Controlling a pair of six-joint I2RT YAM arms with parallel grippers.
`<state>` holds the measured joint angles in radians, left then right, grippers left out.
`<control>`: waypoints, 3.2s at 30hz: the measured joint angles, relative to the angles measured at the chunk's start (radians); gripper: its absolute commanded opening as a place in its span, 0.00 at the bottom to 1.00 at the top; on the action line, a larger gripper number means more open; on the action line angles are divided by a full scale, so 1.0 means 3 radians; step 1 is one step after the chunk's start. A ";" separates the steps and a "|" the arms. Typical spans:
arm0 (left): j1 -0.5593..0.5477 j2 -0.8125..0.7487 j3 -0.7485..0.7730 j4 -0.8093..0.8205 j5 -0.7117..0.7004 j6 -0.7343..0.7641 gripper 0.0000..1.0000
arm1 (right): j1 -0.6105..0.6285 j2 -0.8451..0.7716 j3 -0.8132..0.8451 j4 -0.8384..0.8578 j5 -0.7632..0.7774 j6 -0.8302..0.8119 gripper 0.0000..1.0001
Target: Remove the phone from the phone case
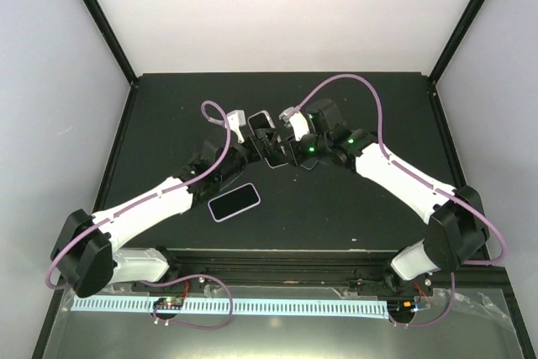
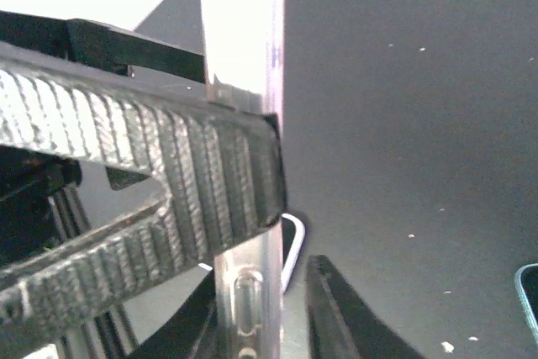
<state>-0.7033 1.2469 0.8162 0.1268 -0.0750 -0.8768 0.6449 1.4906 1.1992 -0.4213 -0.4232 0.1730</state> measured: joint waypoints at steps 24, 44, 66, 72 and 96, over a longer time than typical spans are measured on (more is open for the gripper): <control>0.0206 -0.1438 -0.0231 -0.0675 0.0622 0.1231 0.98 | -0.0165 -0.0462 -0.0008 -0.0946 -0.0821 -0.1279 0.01; 0.0205 -0.1417 -0.0292 -0.1403 0.2541 0.2478 0.40 | 0.0165 -0.0058 0.0876 -0.3285 -0.0891 -0.3276 0.01; 0.0189 -0.1375 -0.0326 -0.1317 0.2576 0.2154 0.02 | 0.0099 -0.0379 0.0918 -0.2860 -0.0821 -0.2809 0.70; 0.0200 -0.2144 -0.1080 -0.0142 0.1887 0.1369 0.02 | -0.0514 -0.0975 0.0394 -0.1837 -0.0987 -0.1967 0.99; 0.0130 -0.1175 -0.1314 0.2551 0.0848 -0.0062 0.02 | -0.0912 -0.0713 -0.0436 0.1775 -0.2148 0.1441 0.77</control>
<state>-0.6643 0.8944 0.4221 0.8921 0.1795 -0.8955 0.3714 1.2766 1.0683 0.1112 -1.0676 0.6052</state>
